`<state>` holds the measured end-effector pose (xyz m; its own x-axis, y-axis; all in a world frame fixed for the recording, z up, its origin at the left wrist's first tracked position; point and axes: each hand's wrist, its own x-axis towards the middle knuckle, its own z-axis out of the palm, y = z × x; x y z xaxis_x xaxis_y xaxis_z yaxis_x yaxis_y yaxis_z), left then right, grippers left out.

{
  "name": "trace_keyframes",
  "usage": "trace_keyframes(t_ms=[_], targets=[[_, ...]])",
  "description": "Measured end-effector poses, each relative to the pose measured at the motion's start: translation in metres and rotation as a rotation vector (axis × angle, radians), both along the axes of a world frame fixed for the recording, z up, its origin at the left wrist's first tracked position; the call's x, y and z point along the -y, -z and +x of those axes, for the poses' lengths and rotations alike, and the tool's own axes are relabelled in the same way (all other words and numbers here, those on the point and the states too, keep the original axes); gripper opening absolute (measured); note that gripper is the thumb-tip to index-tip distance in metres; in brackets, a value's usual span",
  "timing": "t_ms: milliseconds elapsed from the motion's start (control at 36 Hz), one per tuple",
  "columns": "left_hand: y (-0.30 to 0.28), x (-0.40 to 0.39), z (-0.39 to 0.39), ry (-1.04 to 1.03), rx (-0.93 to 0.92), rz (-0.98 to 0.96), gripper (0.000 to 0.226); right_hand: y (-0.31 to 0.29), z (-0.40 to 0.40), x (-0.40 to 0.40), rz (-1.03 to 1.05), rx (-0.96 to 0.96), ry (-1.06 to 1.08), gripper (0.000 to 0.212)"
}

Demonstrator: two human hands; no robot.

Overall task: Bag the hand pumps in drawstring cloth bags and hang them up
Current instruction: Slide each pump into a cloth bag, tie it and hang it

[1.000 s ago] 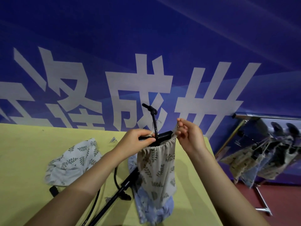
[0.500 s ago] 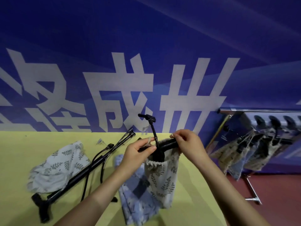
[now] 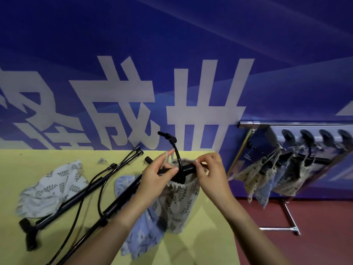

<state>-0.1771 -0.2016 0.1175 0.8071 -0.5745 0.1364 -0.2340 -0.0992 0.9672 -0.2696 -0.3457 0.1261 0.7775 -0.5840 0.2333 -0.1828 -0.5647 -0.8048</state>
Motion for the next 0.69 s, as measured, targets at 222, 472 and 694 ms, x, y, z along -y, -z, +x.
trace_keyframes(t_ms=[222,472,694], targets=[[-0.003,0.009,-0.014,-0.023,0.043,0.027,0.049,0.006,-0.002,0.001,0.010,-0.021,-0.042,0.011],[0.002,0.005,0.002,0.031,0.131,0.198,0.044,-0.034,0.007,-0.006,0.199,-0.148,0.013,0.031],[-0.002,-0.007,0.012,0.057,0.060,0.199,0.038,-0.036,0.016,-0.016,0.535,-0.016,0.082,0.020]])
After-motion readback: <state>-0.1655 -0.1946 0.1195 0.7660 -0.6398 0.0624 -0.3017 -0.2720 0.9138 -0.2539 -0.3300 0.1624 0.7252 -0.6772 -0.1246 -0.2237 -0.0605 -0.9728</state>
